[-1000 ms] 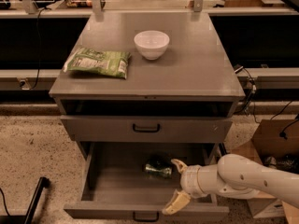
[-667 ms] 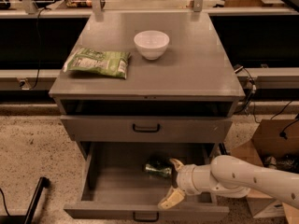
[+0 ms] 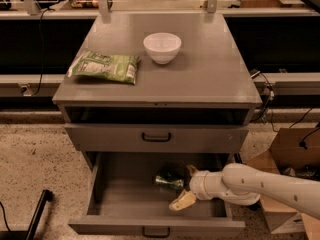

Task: Pick green can from middle drawer and place on counter

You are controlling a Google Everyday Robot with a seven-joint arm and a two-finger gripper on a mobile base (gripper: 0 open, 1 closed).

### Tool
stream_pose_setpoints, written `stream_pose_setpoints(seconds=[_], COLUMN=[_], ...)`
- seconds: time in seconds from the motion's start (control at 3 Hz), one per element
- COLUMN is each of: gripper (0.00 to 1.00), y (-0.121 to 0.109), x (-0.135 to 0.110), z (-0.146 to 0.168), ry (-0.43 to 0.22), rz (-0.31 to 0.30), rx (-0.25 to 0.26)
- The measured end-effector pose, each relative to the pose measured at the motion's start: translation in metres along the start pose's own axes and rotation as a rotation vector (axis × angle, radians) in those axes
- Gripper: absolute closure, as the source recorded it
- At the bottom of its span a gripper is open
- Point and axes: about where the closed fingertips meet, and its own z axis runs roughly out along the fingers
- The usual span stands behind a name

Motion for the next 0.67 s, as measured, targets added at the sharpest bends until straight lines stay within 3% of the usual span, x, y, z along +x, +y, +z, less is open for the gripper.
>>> stream_pose_setpoints(seconds=[0.33,0.67], gripper=[0.00,0.00], y=[0.000,-0.010], x=[0.000,-0.005], z=[0.000,0.008], ry=[0.000,0.022], rz=[0.000,-0.038], rx=[0.000,0.027])
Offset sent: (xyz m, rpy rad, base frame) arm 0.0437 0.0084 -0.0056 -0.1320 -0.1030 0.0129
